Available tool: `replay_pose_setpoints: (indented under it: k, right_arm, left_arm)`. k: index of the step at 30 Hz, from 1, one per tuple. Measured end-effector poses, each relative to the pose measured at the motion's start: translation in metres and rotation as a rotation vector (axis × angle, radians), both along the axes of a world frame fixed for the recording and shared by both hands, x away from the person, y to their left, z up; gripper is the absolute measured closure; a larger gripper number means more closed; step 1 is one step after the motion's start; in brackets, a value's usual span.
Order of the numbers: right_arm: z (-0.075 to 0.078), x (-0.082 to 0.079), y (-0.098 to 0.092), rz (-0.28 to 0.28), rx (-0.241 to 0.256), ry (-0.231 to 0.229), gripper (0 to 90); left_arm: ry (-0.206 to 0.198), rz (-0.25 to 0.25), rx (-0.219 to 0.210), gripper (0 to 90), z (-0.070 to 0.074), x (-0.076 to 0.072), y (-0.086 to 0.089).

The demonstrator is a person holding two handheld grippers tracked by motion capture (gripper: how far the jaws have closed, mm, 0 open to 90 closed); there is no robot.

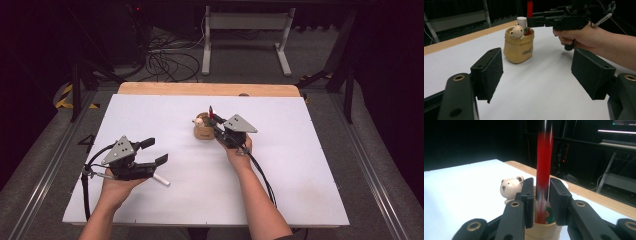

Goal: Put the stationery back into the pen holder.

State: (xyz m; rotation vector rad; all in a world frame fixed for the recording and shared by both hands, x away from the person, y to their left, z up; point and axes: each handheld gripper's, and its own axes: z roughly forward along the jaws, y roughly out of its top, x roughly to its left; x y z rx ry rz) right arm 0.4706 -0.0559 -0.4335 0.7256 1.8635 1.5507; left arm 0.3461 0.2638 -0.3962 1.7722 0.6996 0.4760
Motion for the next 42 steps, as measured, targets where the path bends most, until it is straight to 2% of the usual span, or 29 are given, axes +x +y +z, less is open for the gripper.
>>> replay_pose_setpoints:
  k: [11,19,26,29,36,42]
  right_arm:
    - [0.004,-0.008,-0.004,0.010,-0.013,0.036,58.0]
    - [0.008,-0.020,-0.006,0.018,-0.048,0.068,46.4]
    - [0.013,-0.042,-0.003,0.037,-0.067,0.052,37.0]
    - [0.017,-0.050,-0.002,0.044,-0.058,0.048,34.2]
    - [0.025,-0.064,0.000,0.069,-0.050,0.045,29.6]
    - [0.027,-0.073,0.002,0.088,-0.064,0.038,27.6]
  left_arm:
    - [-0.002,0.003,-0.002,26.4,0.000,0.000,0.001]
    - [-0.002,0.006,-0.005,25.9,0.001,0.000,0.002]
    - [-0.008,0.005,0.001,25.8,0.001,0.000,0.002]
    - [-0.008,0.007,-0.004,25.7,0.002,-0.001,0.002]
    - [-0.011,0.018,-0.018,25.1,0.005,-0.001,0.006]
    - [-0.016,0.023,-0.019,24.9,0.006,-0.001,0.007]
